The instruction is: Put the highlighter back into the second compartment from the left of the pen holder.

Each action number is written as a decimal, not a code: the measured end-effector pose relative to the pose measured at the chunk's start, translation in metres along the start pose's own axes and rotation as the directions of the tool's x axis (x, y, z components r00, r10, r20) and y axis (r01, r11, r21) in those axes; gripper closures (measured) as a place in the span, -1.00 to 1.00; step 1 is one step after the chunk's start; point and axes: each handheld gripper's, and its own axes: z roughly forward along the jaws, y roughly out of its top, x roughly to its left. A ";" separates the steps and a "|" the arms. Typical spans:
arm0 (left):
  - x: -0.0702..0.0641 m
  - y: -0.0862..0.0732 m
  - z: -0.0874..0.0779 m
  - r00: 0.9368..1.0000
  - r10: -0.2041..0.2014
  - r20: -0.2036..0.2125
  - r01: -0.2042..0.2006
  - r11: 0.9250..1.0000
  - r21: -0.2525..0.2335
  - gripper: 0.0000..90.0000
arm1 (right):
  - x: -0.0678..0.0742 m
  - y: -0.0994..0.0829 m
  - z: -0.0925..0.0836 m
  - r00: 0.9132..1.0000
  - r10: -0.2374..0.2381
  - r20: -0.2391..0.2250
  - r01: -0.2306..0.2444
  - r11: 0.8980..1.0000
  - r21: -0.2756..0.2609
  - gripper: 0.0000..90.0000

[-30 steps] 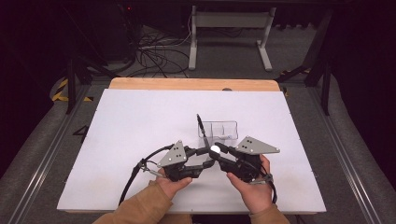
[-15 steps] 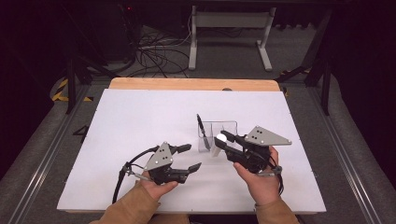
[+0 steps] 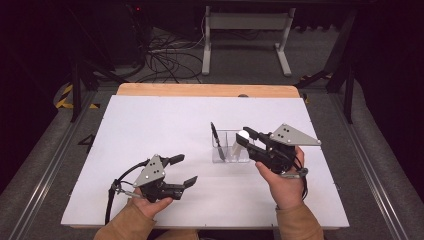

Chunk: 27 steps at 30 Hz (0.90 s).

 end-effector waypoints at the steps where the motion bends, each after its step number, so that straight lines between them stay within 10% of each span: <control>1: 0.000 -0.001 -0.001 1.000 -0.004 -0.002 0.004 1.000 0.002 -0.52 | -0.002 0.000 -0.001 1.000 -0.003 0.011 0.003 1.000 -0.003 0.44; 27: 0.015 -0.015 -0.027 0.998 -0.024 -0.051 0.025 1.000 0.013 -0.75 | -0.037 -0.004 -0.004 0.986 -0.009 0.164 0.018 0.998 -0.058 0.44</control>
